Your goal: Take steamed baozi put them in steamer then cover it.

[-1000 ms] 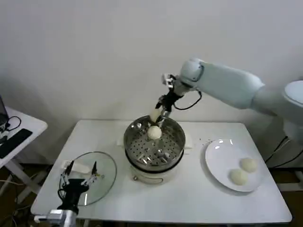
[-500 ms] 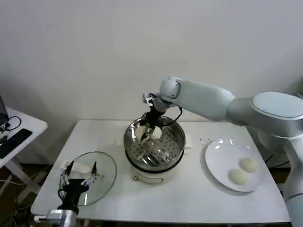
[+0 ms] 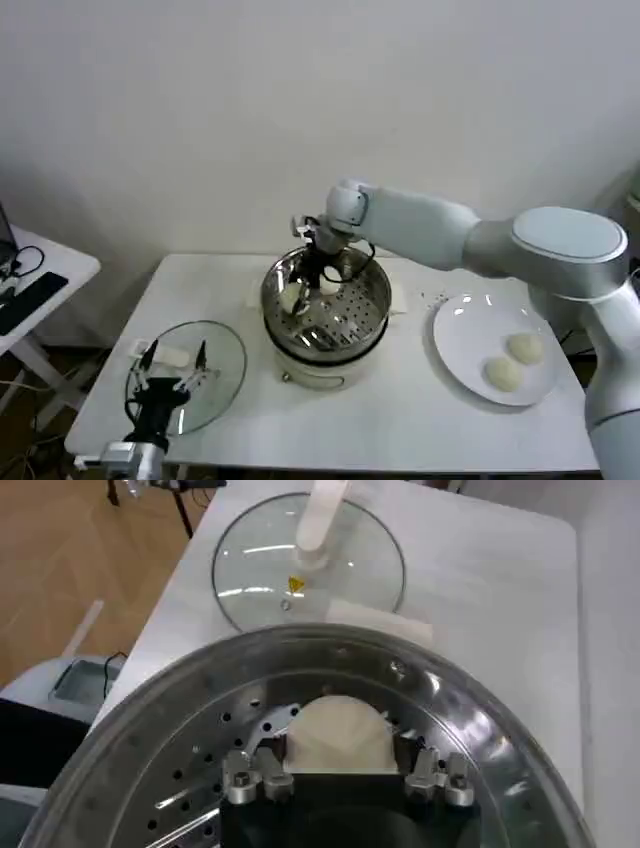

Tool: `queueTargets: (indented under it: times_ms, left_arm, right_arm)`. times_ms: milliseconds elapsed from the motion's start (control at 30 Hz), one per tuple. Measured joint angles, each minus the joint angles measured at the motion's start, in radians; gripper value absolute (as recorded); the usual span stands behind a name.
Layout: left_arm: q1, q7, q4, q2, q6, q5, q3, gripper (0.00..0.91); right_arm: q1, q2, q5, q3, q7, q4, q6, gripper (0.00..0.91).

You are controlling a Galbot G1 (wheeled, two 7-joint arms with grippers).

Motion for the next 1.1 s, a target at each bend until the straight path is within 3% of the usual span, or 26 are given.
queueTargets:
  times_ms: [200, 233, 267, 800, 1100]
  left_arm:
    - [0.002, 0.0, 0.0, -0.001, 0.001, 0.0, -0.001, 0.907]
    - [0.002, -0.001, 0.0, -0.001, 0.002, 0.0, -0.001, 0.907]
    - [0.002, -0.001, 0.0, -0.002, 0.002, 0.0, 0.0, 0.907]
    - [-0.006, -0.002, 0.009, -0.005, 0.002, 0.0, 0.005, 0.907]
    - [-0.011, -0.002, 0.016, -0.007, 0.0, -0.002, 0.011, 0.907]
  right_arm:
    - [-0.007, -0.008, -0.01, -0.004, 0.001, 0.007, 0.001, 0.766]
    - [-0.01, -0.009, -0.012, -0.005, 0.003, 0.009, 0.001, 0.786]
    - [-0.012, -0.01, -0.014, -0.005, 0.004, 0.011, 0.001, 0.907]
    - [0.005, -0.021, -0.005, -0.007, 0.01, 0.029, 0.012, 0.907]
    - [0.128, -0.107, 0.029, -0.044, -0.03, 0.123, 0.039, 0.907]
